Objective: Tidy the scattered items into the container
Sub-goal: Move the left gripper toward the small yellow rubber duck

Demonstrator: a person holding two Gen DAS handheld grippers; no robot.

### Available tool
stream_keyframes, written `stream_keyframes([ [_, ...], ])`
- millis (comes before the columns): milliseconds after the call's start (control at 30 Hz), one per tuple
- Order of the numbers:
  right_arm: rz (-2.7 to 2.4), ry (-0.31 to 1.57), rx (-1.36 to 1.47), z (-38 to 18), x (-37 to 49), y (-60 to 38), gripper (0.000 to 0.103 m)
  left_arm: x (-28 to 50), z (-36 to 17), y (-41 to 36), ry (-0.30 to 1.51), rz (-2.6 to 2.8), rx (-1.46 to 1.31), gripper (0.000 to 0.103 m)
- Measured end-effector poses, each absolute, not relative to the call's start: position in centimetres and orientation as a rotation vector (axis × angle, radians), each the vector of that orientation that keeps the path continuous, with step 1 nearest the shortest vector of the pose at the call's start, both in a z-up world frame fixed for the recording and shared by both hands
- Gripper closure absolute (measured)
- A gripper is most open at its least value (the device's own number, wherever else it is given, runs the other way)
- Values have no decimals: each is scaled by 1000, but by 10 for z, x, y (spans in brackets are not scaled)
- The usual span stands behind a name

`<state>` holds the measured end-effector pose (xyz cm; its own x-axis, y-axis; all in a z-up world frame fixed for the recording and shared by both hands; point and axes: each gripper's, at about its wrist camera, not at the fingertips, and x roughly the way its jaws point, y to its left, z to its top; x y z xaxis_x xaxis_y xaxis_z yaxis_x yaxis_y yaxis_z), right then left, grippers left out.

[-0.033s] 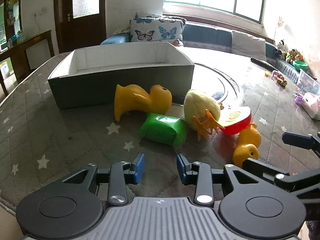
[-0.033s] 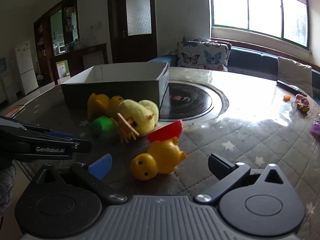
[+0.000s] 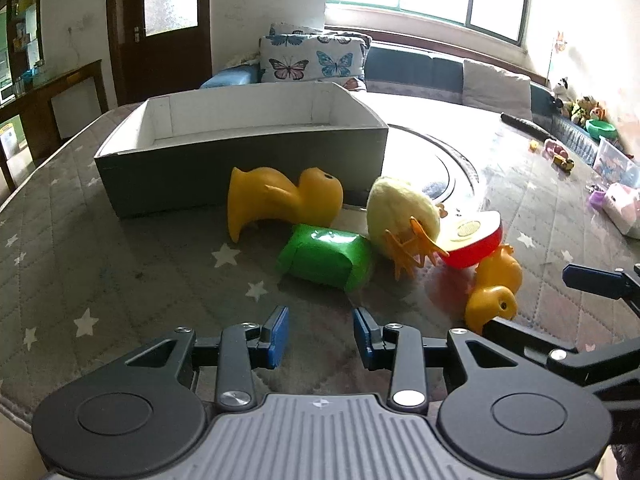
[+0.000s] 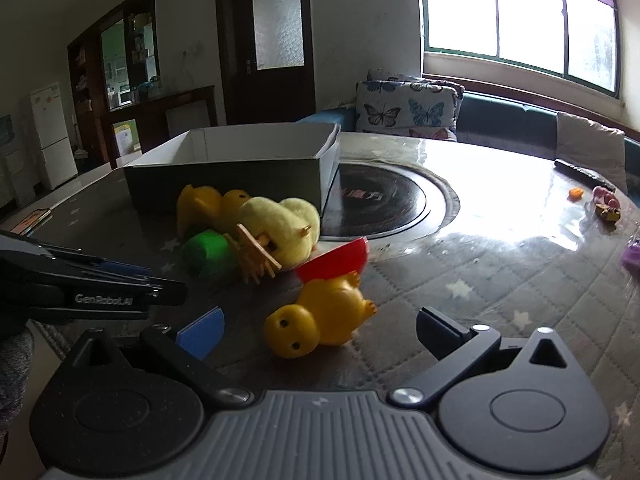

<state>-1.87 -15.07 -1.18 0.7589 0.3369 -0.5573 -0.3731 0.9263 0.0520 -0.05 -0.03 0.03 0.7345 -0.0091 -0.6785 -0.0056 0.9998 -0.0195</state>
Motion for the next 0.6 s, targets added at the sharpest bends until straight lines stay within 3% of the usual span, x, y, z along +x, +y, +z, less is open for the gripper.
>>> stream_keyframes([
  [600, 427, 645, -55, -21, -20, -143, 1, -1, -1, -5, 777, -29, -17, 65],
])
